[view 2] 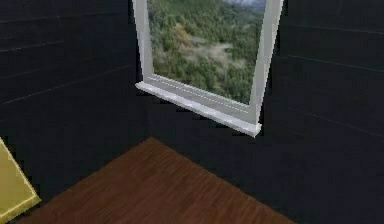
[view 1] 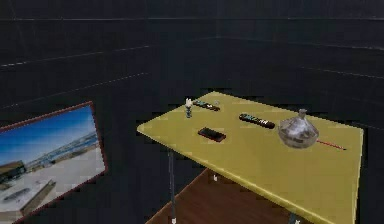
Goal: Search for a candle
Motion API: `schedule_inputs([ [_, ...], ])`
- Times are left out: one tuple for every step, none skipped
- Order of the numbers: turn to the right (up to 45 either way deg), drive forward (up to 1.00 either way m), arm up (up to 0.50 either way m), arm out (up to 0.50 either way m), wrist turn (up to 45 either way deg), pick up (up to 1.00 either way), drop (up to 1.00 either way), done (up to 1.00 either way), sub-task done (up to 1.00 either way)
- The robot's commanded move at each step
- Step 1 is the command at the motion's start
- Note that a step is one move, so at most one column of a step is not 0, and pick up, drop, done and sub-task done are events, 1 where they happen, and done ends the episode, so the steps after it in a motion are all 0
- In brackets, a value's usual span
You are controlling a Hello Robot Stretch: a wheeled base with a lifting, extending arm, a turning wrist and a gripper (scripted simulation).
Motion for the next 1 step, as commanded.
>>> schedule_inputs([
  [0.0, 1.00, 0.00, 0.00, 0.0, 0.00, 0.00, 0.00, 0.00],
])
